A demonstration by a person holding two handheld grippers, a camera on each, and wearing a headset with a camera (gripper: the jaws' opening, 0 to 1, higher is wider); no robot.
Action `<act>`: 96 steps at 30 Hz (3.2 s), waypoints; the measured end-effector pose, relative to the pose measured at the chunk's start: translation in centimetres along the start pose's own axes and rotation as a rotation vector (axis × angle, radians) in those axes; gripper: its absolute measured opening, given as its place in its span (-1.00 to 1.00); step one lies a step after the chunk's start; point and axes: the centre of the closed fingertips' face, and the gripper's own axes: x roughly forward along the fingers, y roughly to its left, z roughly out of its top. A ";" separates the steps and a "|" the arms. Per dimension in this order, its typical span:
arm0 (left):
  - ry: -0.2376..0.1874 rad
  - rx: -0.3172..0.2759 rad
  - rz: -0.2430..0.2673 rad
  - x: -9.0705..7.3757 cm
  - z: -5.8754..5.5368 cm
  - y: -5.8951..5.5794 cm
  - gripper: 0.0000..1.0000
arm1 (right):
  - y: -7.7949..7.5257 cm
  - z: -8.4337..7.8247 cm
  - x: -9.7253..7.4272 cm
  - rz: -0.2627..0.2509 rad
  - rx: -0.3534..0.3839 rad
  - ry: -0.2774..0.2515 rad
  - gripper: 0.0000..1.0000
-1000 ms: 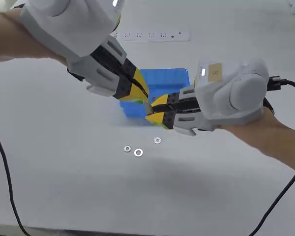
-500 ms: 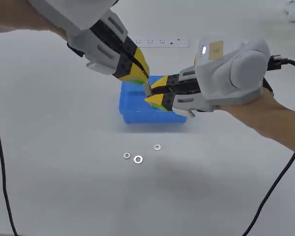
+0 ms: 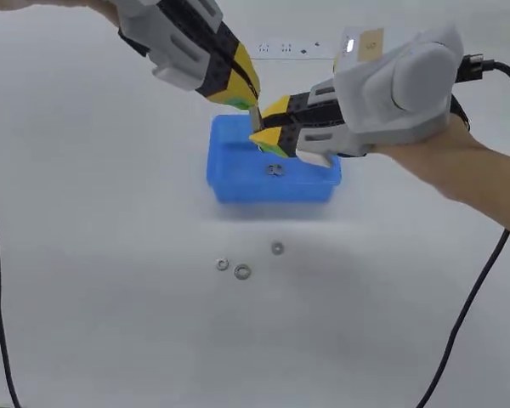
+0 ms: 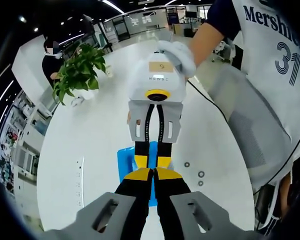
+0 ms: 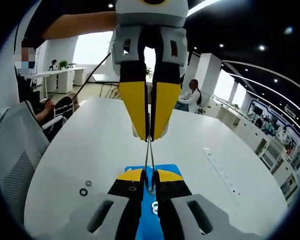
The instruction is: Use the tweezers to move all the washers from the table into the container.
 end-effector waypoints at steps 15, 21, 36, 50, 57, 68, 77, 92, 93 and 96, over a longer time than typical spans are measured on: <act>-0.005 -0.049 -0.049 3.7 -3.7 1.2 -0.89 | -0.6 -4.3 3.2 0.042 0.076 0.036 -0.80; -0.016 -0.066 -0.068 4.7 -4.3 1.1 -0.88 | -0.3 -5.4 3.9 0.058 0.099 0.045 -0.80; -0.024 -0.085 -0.081 5.6 -4.6 0.9 -0.89 | 0.0 -6.4 3.8 0.042 0.131 0.061 -0.78; -0.005 -0.033 -0.076 2.8 -1.8 0.3 -0.89 | 0.1 -3.2 1.8 0.023 0.090 0.015 -0.78; -0.021 -0.002 -0.041 1.6 0.8 -0.7 -0.89 | 0.7 -1.5 -0.7 0.013 0.077 -0.007 -0.78; -0.063 -0.008 -0.021 0.4 2.9 -3.4 -0.89 | 3.4 0.1 -3.1 0.027 0.058 -0.015 -0.78; -0.132 -0.089 -0.006 0.6 3.1 -5.6 -0.89 | 6.2 -0.1 -3.5 0.064 0.043 -0.009 -0.78; -0.139 -0.199 -0.033 3.2 0.9 -9.6 -0.89 | 10.8 -3.1 -2.1 0.166 0.053 0.056 -0.78; -0.140 -0.205 -0.036 3.3 0.8 -9.7 -0.89 | 10.9 -3.3 -2.0 0.170 0.060 0.059 -0.78; -0.142 -0.216 -0.033 3.7 0.6 -9.9 -0.89 | 11.0 -3.7 -1.7 0.173 0.068 0.060 -0.78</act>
